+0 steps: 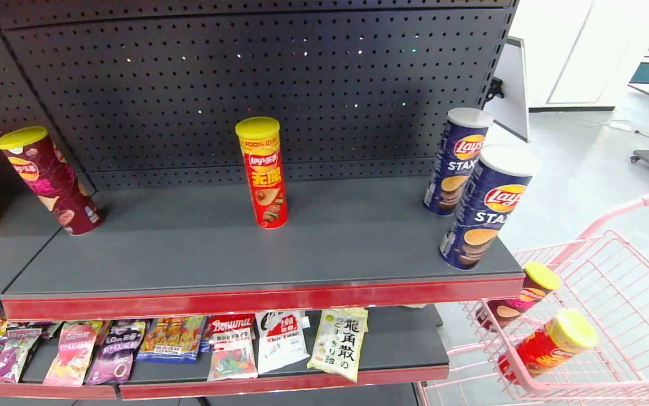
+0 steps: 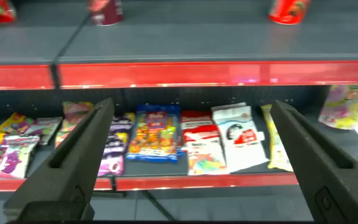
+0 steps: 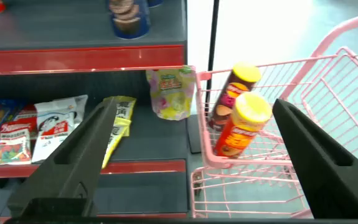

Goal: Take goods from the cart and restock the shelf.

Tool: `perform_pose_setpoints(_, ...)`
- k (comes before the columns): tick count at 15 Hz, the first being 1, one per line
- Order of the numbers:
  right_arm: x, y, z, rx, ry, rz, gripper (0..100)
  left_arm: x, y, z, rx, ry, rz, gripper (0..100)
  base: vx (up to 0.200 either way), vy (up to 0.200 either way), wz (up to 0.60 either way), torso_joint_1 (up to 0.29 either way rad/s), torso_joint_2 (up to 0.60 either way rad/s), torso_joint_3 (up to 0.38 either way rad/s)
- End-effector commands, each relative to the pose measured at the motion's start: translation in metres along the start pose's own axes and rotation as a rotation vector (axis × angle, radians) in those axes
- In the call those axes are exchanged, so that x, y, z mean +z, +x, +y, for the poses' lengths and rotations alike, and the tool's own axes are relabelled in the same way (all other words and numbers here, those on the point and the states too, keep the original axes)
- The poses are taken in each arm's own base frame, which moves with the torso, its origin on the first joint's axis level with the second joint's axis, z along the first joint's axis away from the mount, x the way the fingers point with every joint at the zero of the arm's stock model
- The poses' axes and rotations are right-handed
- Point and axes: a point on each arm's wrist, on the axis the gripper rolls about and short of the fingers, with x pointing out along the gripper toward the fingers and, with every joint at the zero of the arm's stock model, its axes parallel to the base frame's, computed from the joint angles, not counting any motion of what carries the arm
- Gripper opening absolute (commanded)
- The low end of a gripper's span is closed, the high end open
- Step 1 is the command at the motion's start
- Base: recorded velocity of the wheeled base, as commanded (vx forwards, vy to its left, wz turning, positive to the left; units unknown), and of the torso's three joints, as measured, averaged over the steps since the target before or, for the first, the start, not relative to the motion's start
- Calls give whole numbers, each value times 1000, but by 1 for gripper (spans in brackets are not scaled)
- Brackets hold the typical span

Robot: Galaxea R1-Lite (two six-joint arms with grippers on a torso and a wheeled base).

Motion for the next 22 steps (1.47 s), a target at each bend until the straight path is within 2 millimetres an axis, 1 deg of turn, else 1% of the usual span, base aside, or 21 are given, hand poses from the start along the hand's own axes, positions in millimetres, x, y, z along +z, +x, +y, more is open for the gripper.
perform_pose_setpoints(1,0,0,0,1,0,0,100,0,0,0,0,0,1,100,0,0,0,0,0,0)
perform_pose_setpoints(11,0,0,0,1,2,-1,100,0,0,0,0,0,1,100,0,0,-600,7,3,3)
perform_pose_setpoints(17,0,0,0,1,3,0,100,0,0,0,0,0,1,100,0,0,0,0,0,0)
perform_pose_setpoints(22,0,0,0,1,3,-1,100,0,0,0,0,0,1,100,0,0,0,-129,301,177)
